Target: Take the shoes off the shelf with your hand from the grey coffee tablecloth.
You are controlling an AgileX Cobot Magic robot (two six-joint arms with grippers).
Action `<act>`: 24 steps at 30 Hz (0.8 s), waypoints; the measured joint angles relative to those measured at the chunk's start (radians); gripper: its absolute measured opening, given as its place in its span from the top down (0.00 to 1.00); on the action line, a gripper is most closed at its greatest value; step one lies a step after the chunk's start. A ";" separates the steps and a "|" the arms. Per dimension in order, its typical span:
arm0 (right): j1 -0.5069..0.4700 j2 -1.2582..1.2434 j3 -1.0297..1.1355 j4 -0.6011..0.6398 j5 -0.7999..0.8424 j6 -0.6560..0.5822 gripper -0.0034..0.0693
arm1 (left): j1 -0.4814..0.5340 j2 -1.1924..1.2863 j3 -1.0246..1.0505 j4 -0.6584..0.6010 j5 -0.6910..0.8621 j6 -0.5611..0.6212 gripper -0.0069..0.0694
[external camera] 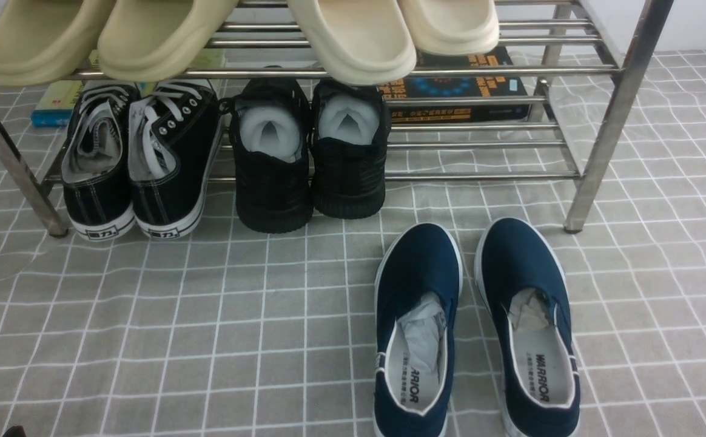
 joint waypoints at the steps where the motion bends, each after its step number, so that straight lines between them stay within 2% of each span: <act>1: 0.000 0.000 0.000 0.000 0.000 0.000 0.88 | 0.000 0.000 0.000 0.000 0.000 0.000 0.59; 24: 0.000 0.000 0.000 0.000 0.000 0.000 0.83 | 0.000 0.000 0.000 0.000 0.000 0.000 0.59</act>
